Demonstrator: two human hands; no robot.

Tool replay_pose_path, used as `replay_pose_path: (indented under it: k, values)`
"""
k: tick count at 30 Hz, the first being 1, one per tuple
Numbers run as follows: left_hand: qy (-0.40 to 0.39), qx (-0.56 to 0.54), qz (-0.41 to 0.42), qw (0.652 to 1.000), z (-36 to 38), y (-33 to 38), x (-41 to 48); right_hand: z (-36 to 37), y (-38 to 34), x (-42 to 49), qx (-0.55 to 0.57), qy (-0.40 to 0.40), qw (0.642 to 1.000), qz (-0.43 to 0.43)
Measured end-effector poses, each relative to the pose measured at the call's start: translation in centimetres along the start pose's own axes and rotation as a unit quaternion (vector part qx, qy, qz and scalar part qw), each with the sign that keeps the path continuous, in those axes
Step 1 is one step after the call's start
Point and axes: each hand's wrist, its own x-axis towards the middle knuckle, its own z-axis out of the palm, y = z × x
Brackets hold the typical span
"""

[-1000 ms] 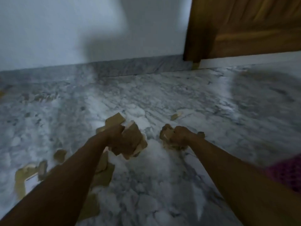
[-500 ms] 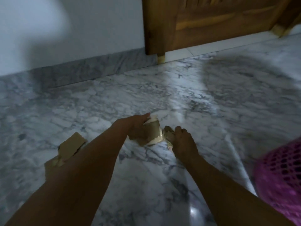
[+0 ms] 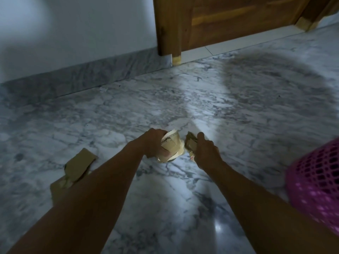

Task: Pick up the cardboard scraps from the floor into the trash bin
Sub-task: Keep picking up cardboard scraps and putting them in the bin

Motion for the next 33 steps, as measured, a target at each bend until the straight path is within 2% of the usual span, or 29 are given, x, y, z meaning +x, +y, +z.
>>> replay_pose_path:
  k: [2, 4, 7, 10, 13, 16, 19, 22, 25, 30, 33]
  values:
    - [-0.03, -0.009, -0.021, 0.999, 0.4, -0.4, -1.5, 0.1, 0.5, -0.3, 0.01, 0.005, 1.0, -0.011]
    - [-0.029, -0.046, -0.049, 0.997, 1.0, -1.6, -4.3, -0.2, 1.0, -0.1, 0.038, -0.013, 0.999, 0.002]
    - [0.012, -0.085, -0.123, 0.989, 0.4, -4.9, -9.4, -1.2, 0.9, 0.5, 0.125, -0.048, 0.99, 0.037]
    - [0.035, -0.107, -0.188, 0.976, -1.1, -8.5, -13.9, -1.4, -1.8, 0.6, 0.159, -0.081, 0.984, 0.011]
    - [0.084, -0.117, -0.228, 0.963, -2.1, -10.9, -17.8, -0.4, -5.7, 1.0, 0.203, -0.108, 0.973, -0.012]
    - [0.128, -0.185, -0.254, 0.941, -1.8, -13.8, -21.2, 2.0, -8.9, 0.3, 0.272, -0.102, 0.957, 0.009]
    - [0.13, -0.179, -0.278, 0.935, -0.4, -17.1, -23.0, 4.0, -9.7, -1.4, 0.177, -0.061, 0.982, 0.033]
    - [0.125, -0.195, -0.327, 0.916, 1.2, -18.8, -23.8, 4.4, -10.0, -1.7, 0.09, -0.066, 0.994, -0.001]
    - [0.139, -0.213, -0.339, 0.906, 1.9, -19.4, -24.0, 3.9, -9.9, -2.0, 0.044, -0.073, 0.996, -0.037]
    - [0.148, -0.267, -0.392, 0.868, 2.5, -18.5, -25.0, 3.9, -9.0, -2.4, -0.045, -0.043, 0.99, -0.123]
    - [0.159, -0.286, -0.383, 0.864, 2.5, -17.9, -25.1, 3.9, -9.1, -2.1, -0.079, -0.05, 0.985, -0.148]
